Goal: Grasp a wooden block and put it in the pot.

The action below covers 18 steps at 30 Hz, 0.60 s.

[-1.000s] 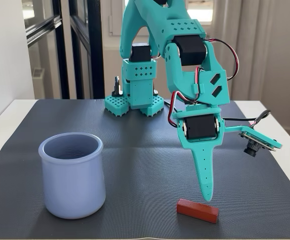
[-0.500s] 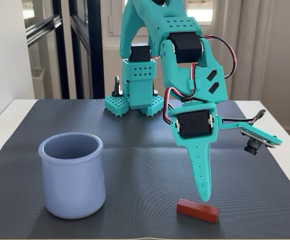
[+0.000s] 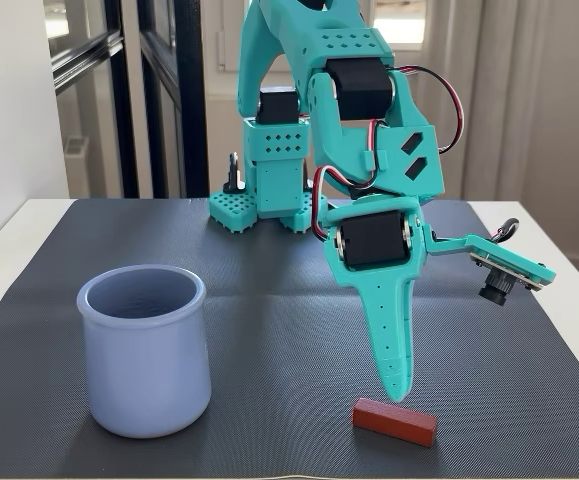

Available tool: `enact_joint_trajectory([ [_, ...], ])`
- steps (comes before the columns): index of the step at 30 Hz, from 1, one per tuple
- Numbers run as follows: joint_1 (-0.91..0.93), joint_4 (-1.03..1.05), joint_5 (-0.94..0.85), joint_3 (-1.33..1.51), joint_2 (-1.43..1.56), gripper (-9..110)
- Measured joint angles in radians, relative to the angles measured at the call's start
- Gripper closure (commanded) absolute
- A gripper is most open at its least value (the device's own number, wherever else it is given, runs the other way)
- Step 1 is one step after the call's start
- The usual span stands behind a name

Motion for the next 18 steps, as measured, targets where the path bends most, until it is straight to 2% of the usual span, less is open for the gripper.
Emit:
enact_joint_trajectory([
  [18,0.003,-0.008,0.012,-0.029,-0.08,91],
])
